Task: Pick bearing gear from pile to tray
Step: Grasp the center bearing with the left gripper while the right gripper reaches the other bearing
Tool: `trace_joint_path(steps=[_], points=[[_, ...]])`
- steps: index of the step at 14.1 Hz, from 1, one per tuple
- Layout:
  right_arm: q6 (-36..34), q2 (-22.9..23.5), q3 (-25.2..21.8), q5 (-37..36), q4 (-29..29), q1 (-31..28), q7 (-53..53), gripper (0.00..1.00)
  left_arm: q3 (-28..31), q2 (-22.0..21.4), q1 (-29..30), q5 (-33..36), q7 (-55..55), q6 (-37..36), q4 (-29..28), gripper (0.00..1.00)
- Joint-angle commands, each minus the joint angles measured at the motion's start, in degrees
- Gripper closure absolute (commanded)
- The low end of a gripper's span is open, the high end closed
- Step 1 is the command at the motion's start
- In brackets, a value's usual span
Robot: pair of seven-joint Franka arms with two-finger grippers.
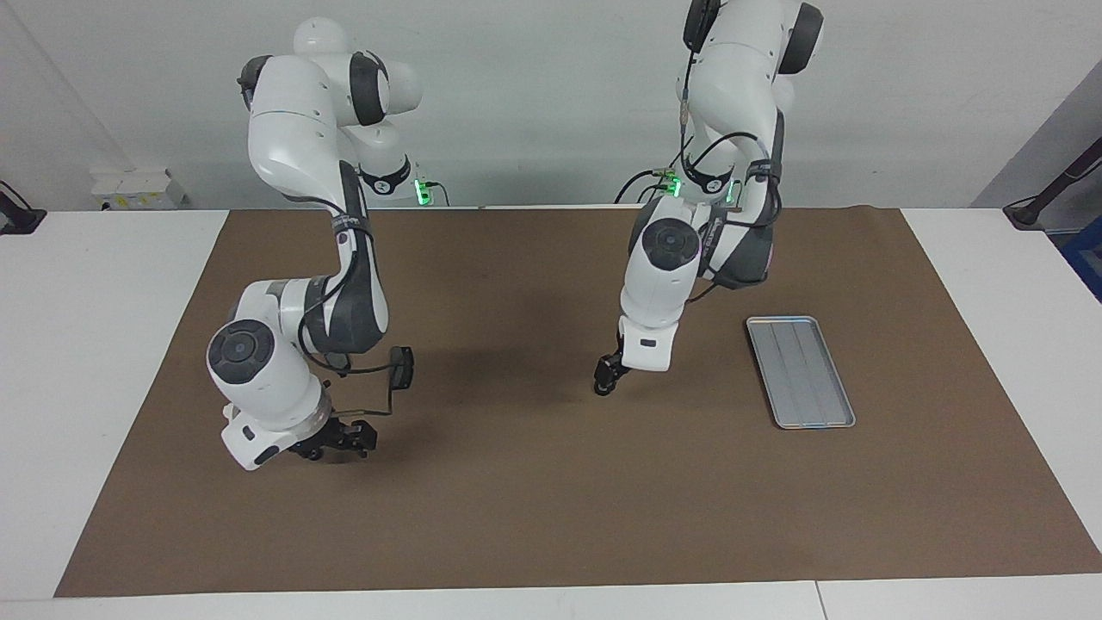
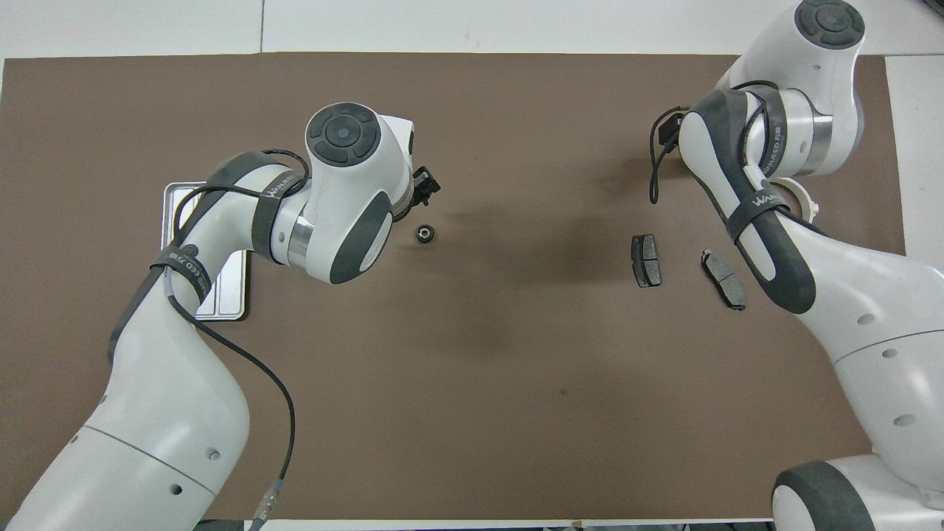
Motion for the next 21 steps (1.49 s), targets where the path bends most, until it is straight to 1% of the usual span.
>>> trace_joint_path(steps=[1,4,6,8,9,10,13,14,15,17,18,21], points=[[2.38,0.24,0.51,0.14,-1.71,-1.54,-2.94,0.00,1.06,-0.91,-0.73,0.55,-1.61,5.20,-3.53,0.00],[2.47,0.85,0.51,0.05,-1.72,-2.15,-2.94,0.00,1.06,0.49,-2.05,0.37,-3.89,5.91,-3.28,0.00],[4.65,1.21,0.59,0.14,-2.15,-2.51,-3.21,0.00,1.06,1.54,-3.54,0.55,-6.61,7.32,-3.71,0.00],[4.84,1.30,0.59,-0.56,-2.95,-2.60,-3.12,0.00,1.06,2.51,-4.34,0.55,-7.33,7.76,-3.63,0.00],[4.93,1.38,0.59,-0.57,-2.95,-2.60,-3.03,0.02,1.06,2.52,-4.34,0.55,-7.33,7.76,-3.63,0.00],[4.84,1.38,0.59,-0.48,-3.03,-2.68,-2.95,0.04,1.06,2.52,-4.34,0.55,-7.33,7.85,-3.63,0.03],[4.15,1.30,0.59,-0.74,-3.48,-3.04,-3.21,0.07,1.24,2.52,-4.25,0.73,-7.33,7.85,-3.72,0.18],[3.88,1.30,0.59,-1.35,-3.47,-3.04,-3.21,0.08,1.24,2.60,-4.16,0.81,-7.33,7.94,-3.63,0.29],[3.79,1.30,0.68,-1.88,-3.47,-3.04,-3.21,0.08,1.24,2.60,-4.16,0.81,-7.24,8.02,-3.72,0.44],[3.44,1.30,0.68,-2.06,-3.47,-3.30,-3.21,0.08,1.24,2.60,-4.08,0.99,-7.24,7.94,-3.80,0.79],[2.65,1.30,0.68,-2.23,-3.47,-3.30,-3.21,0.08,1.24,2.60,-4.08,0.99,-7.24,7.94,-3.80,1.00],[1.07,1.21,0.68,-2.24,-3.39,-3.47,-3.12,0.08,1.32,2.34,-3.55,2.57,-6.98,5.14,-3.10,1.00]])
